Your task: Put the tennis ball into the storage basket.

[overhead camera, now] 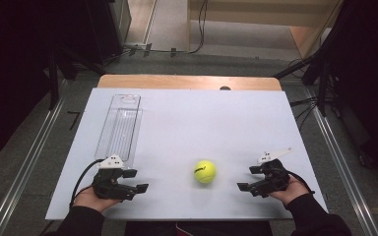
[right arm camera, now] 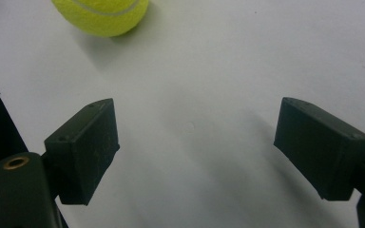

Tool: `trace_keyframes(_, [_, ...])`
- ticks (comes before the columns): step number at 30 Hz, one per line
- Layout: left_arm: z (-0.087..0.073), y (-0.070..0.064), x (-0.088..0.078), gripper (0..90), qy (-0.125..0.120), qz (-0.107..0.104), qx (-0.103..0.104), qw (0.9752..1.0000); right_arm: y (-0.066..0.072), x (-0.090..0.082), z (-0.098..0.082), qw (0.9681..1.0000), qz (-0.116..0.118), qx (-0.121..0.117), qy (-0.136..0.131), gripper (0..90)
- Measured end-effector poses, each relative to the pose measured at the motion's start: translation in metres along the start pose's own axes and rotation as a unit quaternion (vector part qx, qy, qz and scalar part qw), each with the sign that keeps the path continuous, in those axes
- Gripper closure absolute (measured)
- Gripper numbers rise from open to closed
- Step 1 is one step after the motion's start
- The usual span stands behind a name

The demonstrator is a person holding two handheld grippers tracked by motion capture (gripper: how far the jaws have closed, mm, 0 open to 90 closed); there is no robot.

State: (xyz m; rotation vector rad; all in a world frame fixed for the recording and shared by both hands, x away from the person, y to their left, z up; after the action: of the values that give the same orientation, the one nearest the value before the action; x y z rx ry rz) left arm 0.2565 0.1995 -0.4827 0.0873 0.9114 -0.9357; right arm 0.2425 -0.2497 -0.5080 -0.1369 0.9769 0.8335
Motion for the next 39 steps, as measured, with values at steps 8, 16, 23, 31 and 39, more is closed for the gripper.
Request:
trace_keyframes(8, [0.006, -0.005, -0.002, 27.6, -0.001, -0.01, -0.004, 0.9999, 0.0, 0.001, 0.0, 1.0, -0.001, -0.006, -0.003, 12.9])
trace_keyframes(16, [0.013, -0.009, -0.001, 25.5, -0.008, -0.019, -0.011, 0.9997, -0.001, 0.0, 0.001, 0.9999, -0.004, -0.008, -0.005, 12.9])
trace_keyframes(23, [0.021, -0.012, 0.002, 24.7, -0.008, -0.032, -0.011, 0.9994, 0.0, -0.001, 0.002, 0.9999, 0.001, -0.006, -0.013, 12.9])
trace_keyframes(31, [0.03, -0.019, 0.008, 22.0, -0.006, -0.041, 0.0, 0.9991, -0.001, -0.001, 0.002, 0.9999, -0.003, -0.004, -0.014, 12.9])
trace_keyframes(39, [0.04, -0.025, 0.016, 18.0, -0.005, -0.052, 0.009, 0.9986, -0.001, -0.002, 0.002, 0.9999, -0.005, -0.004, -0.014, 12.9])
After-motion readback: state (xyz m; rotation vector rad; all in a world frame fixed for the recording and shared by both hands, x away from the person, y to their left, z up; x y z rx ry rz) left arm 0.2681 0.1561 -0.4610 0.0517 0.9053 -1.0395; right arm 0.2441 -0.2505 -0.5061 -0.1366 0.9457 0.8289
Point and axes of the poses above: each handheld gripper's, and its own axes: x roughly forward along the jaws, z roughly out of its top, y roughly to its left, the point moved 2 cm from there along x, roughly forward along the jaws, and after that the axes turned 3 degrees about -x, right-handed, at the moved point
